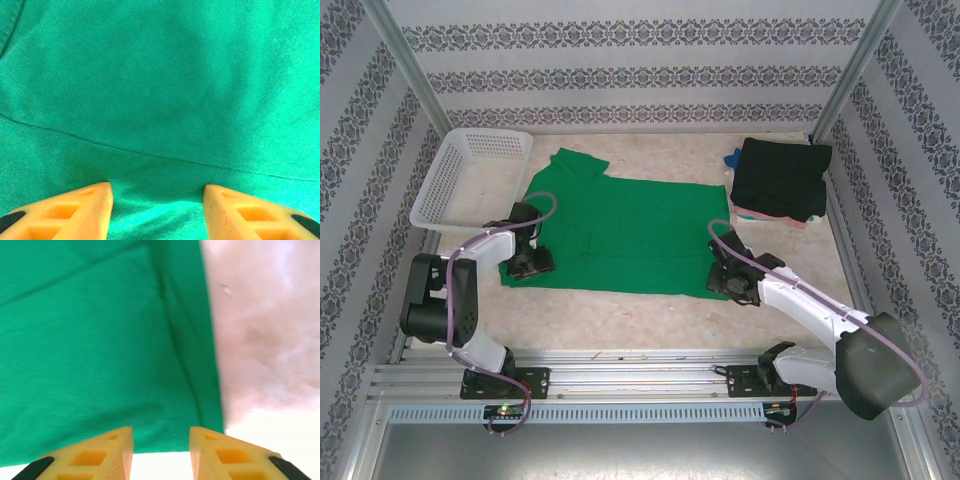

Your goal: Fold and stack the t-shirts

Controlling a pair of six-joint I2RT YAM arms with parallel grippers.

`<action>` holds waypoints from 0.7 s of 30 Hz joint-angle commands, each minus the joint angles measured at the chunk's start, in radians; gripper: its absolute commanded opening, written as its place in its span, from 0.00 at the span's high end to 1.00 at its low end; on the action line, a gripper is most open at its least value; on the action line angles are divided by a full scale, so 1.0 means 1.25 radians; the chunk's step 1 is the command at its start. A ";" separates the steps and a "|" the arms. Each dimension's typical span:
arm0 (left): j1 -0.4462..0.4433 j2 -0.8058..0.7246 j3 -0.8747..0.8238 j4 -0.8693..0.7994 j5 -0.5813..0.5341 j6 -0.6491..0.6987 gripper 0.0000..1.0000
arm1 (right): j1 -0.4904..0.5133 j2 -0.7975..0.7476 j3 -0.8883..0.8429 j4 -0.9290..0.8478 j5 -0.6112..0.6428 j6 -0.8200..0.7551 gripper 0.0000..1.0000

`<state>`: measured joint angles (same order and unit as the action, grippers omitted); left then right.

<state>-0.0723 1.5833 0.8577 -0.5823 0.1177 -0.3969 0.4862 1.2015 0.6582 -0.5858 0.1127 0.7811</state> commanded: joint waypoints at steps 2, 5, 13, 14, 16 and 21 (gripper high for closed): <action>0.007 -0.017 -0.033 0.004 0.042 0.012 0.49 | 0.004 0.113 0.076 0.029 0.037 -0.050 0.63; 0.008 -0.018 -0.036 0.004 0.046 0.014 0.49 | 0.004 0.242 0.137 0.037 0.015 -0.077 0.63; 0.009 -0.077 -0.084 0.016 0.089 -0.011 0.49 | -0.054 0.298 0.116 0.044 -0.055 -0.047 0.65; 0.009 -0.086 -0.092 0.018 0.099 -0.013 0.49 | -0.062 0.286 0.106 0.047 -0.067 -0.051 0.65; 0.009 -0.109 -0.113 0.013 0.092 -0.022 0.48 | -0.075 0.257 0.086 0.047 -0.085 -0.057 0.65; 0.007 -0.169 -0.160 0.012 0.098 -0.057 0.48 | -0.111 0.168 0.070 0.001 -0.086 -0.093 0.64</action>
<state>-0.0700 1.4124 0.6968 -0.5503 0.2104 -0.4221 0.3695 1.4837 0.7635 -0.5335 0.0292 0.7055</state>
